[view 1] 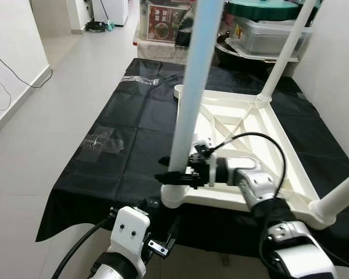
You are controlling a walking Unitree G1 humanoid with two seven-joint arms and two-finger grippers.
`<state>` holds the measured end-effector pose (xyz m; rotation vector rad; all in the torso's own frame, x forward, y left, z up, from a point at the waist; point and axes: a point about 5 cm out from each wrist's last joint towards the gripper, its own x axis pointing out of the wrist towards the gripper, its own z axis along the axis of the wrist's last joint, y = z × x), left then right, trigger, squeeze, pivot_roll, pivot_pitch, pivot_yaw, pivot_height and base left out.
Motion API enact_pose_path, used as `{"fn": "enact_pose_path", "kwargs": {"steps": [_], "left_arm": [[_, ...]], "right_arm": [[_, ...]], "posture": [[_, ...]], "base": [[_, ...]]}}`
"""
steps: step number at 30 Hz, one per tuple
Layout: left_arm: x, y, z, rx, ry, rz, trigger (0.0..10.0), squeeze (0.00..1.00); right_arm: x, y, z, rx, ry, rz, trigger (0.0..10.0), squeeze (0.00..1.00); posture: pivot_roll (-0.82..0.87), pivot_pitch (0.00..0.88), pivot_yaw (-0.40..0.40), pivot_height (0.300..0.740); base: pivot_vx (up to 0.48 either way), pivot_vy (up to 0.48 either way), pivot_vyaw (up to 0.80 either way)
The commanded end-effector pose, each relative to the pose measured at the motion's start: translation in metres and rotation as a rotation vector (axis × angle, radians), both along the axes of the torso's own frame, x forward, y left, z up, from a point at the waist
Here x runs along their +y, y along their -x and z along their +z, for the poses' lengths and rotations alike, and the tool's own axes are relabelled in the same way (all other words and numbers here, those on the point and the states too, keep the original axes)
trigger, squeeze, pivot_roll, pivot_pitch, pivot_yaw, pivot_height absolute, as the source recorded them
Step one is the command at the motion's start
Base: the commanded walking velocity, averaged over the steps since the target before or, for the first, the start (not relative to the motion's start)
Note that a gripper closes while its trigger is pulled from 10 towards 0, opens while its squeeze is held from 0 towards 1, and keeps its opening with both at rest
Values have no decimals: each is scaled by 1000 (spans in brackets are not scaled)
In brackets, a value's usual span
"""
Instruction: Building children table
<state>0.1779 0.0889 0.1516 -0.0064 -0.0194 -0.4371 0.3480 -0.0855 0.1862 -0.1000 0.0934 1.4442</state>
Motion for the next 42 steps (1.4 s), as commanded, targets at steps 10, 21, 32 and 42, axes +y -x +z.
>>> {"fn": "enact_pose_path", "kwargs": {"steps": [10,21,32,42], "left_arm": [[-1,3,-5,29,-2,-9,10000,0],[0,1,-7,32,-7,-16,10000,0],[-1,2,-7,32,-5,-15,10000,0],[-2,1,-7,33,0,-14,10000,0]], "right_arm": [[-30,-22,-15,-16,-44,-653,0,0],[-59,25,-31,37,-120,-1614,0,0],[-17,30,-33,126,-233,-1493,10000,1000],[-36,0,-14,80,-267,-858,10000,0]], "posture": [[251,91,-113,740],[244,76,-112,740],[241,71,-118,740],[244,81,-124,740]], "base": [[0,0,0],[0,0,0],[0,0,0],[0,0,0]]}}
